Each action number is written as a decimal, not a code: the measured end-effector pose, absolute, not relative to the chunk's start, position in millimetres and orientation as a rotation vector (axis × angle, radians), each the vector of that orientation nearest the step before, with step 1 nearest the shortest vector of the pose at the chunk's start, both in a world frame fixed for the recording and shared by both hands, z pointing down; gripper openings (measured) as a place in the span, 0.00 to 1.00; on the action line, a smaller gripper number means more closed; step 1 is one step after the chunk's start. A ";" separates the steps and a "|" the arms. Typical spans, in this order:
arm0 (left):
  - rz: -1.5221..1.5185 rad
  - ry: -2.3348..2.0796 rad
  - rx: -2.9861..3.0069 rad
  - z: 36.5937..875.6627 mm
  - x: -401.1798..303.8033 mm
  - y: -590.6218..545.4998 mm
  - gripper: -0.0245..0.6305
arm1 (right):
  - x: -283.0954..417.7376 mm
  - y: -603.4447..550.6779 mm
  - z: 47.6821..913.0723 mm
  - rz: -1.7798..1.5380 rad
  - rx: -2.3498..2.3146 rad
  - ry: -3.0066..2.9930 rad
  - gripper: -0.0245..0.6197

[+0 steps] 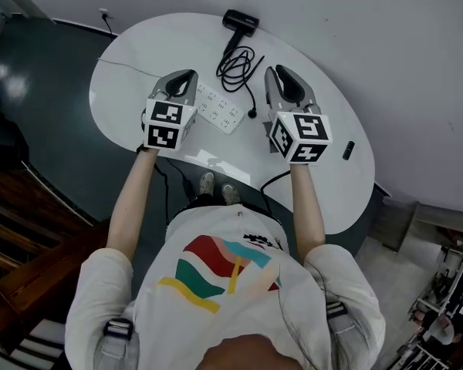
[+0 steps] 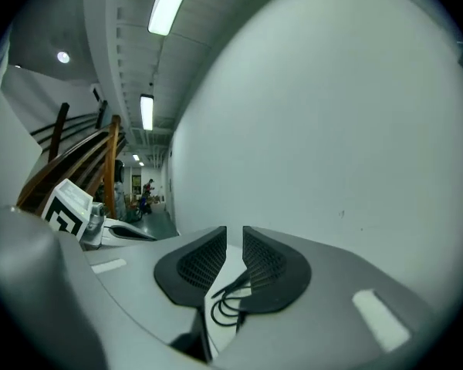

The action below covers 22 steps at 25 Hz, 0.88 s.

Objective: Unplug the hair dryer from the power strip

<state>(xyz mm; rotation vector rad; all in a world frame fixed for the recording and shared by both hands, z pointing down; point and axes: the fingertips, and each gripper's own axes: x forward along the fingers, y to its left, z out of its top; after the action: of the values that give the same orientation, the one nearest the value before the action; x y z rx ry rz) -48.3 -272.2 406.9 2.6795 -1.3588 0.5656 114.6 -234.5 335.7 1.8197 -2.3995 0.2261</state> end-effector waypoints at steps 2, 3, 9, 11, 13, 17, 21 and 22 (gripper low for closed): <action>0.366 -1.456 2.671 367.0 -53.3 -261.0 0.04 | 104.2 -228.1 306.2 0.148 1.848 -2.458 0.12; 0.279 -1.487 2.672 349.2 -54.1 -251.5 0.04 | 98.4 -223.1 295.4 0.115 1.855 -2.483 0.10; -0.047 -1.680 2.689 280.9 -57.5 -187.1 0.04 | 53.3 -182.3 268.0 -0.091 1.801 -2.540 0.06; -0.072 -1.724 2.665 273.7 -62.6 -172.6 0.04 | 40.5 -171.0 267.8 -0.147 1.758 -2.540 0.06; -0.047 -1.740 2.646 272.2 -66.8 -163.7 0.04 | 32.3 -163.2 270.8 -0.166 1.724 -2.537 0.06; -0.031 -1.779 2.646 268.5 -71.4 -162.8 0.04 | 25.4 -155.8 273.6 -0.161 1.683 -2.554 0.06; -0.089 -1.817 2.629 261.8 -76.3 -163.1 0.04 | 23.8 -152.6 272.8 -0.170 1.663 -2.561 0.06; -0.112 -1.826 2.626 260.1 -77.3 -163.0 0.04 | 24.4 -152.0 272.5 -0.171 1.664 -2.560 0.06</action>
<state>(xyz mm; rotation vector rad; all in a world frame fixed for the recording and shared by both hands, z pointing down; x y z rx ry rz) -77.3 -163.0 260.1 2.6258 -1.8256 -0.1118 24.4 -152.0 272.5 1.6638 -2.5604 -0.1706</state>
